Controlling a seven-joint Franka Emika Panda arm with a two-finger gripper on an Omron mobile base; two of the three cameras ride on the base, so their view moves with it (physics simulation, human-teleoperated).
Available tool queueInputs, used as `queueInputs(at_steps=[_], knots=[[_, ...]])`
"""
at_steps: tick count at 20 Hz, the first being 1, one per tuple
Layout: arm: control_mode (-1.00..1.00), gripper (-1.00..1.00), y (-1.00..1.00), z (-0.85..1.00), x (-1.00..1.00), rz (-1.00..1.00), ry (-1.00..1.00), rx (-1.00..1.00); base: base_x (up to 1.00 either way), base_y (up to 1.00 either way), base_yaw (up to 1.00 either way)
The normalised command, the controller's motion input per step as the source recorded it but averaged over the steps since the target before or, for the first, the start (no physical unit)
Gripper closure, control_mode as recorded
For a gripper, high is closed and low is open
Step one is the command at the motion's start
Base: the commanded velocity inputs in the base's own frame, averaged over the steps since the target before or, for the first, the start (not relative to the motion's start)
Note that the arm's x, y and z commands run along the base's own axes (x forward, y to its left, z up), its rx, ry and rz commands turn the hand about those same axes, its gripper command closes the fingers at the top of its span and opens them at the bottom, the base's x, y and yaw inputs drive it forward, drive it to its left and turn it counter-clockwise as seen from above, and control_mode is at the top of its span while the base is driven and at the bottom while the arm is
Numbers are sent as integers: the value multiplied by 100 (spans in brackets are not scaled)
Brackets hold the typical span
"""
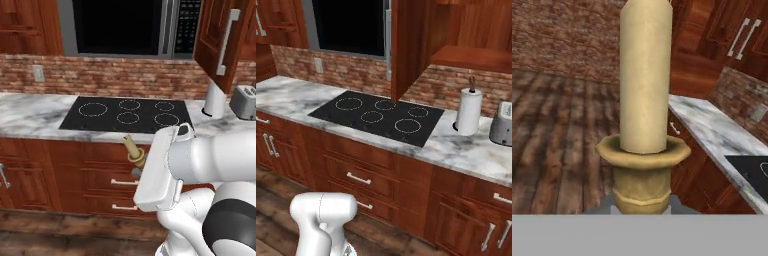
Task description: Get the candle and the beer from the cabinet and move them to the dining counter.
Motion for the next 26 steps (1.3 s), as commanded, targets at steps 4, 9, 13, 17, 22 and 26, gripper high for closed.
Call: queueInputs(at_steps=[4,9,13,17,22,26], knots=[[100,100,0,0,0,0,0,0,-8,91,44],[100,100,0,0,0,0,0,0,0,91,44],[100,100,0,0,0,0,0,0,5,87,44],[100,100,0,0,0,0,0,0,6,83,45],[100,100,0,0,0,0,0,0,12,79,45],[100,100,0,0,0,0,0,0,20,71,45]])
